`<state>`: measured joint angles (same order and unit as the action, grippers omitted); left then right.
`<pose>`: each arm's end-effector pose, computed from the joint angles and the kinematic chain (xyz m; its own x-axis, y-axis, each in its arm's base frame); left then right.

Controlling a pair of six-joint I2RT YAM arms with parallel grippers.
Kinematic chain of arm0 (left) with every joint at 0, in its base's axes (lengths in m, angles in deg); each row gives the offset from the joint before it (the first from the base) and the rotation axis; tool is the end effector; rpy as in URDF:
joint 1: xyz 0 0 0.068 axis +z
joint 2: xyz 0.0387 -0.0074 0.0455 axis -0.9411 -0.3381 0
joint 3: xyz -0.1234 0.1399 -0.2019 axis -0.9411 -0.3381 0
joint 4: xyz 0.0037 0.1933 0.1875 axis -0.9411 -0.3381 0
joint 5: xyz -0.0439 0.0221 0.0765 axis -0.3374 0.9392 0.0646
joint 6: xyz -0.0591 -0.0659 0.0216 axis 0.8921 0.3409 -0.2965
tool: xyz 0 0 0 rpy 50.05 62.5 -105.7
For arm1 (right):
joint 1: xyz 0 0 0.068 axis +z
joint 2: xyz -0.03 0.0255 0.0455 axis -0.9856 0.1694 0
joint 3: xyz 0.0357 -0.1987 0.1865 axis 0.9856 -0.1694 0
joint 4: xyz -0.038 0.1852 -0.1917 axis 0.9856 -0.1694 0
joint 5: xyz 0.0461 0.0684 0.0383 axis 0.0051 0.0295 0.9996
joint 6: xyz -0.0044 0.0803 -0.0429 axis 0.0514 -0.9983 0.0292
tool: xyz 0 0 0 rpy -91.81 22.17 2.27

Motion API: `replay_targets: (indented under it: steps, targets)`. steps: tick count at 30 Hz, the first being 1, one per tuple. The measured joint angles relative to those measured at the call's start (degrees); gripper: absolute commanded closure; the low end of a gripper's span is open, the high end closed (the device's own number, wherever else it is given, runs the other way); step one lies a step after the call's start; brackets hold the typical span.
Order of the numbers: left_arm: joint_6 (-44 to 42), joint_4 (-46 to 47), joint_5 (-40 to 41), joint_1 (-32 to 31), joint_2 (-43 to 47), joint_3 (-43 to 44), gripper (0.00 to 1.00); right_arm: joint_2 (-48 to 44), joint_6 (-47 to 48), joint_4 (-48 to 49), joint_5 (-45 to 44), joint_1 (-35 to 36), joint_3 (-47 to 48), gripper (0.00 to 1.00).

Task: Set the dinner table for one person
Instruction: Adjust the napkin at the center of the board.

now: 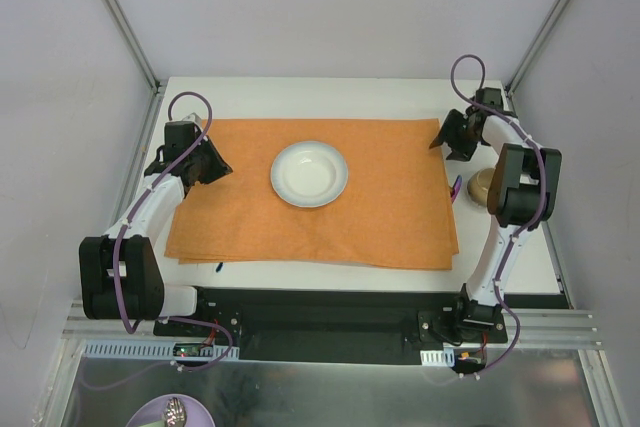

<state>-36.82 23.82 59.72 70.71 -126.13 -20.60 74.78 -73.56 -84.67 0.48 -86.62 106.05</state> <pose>0.3365 -0.0155 0.2233 -0.6086 -0.4557 -0.6496 -0.1229 0.8629 -0.4901 0.4871 -0.0357 0.1472 -0.8136 0.1825 -0.5520 0.0548 0.9693 0.2397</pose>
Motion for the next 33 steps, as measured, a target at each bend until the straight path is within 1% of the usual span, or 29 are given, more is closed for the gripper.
replay_targets:
  steps: [4, 5, 6, 7, 8, 9, 15, 33]
  targets:
    - [0.0, 0.0, 0.0, 0.0, 0.0, 0.0, 0.95, 1.18, -0.7, 0.72, 4.02, -0.28, 0.0, 0.39]
    - [0.0, 0.0, 0.0, 0.0, 0.0, 0.0, 0.95, 1.49, -0.87, 0.9, 4.94, -0.28, 0.0, 0.45]
    - [0.0, 0.0, 0.0, 0.0, 0.0, 0.0, 0.95, 1.84, -1.05, 0.94, 5.88, -0.28, 0.0, 0.53]
    - [0.0, 0.0, 0.0, 0.0, 0.0, 0.0, 0.95, 2.19, -1.33, 0.94, 6.86, -0.31, 0.0, 0.65]
    - [0.0, 0.0, 0.0, 0.0, 0.0, 0.0, 0.95, 2.34, -1.2, 0.96, 7.41, -0.31, 0.0, 0.89]
    - [0.0, 0.0, 0.0, 0.0, 0.0, 0.0, 0.95, 2.49, -1.31, 0.94, 7.89, -0.31, 0.0, 0.98]
    - [0.0, 0.0, 0.0, 0.0, 0.0, 0.0, 0.95, 2.6, -2.12, 0.96, 9.66, -0.7, 0.04, 0.99]
    - [0.0, 0.0, 0.0, 0.0, 0.33, 0.0, 0.95, 2.6, -3.85, 0.94, 8.5, -1.51, 1.18, 0.99]
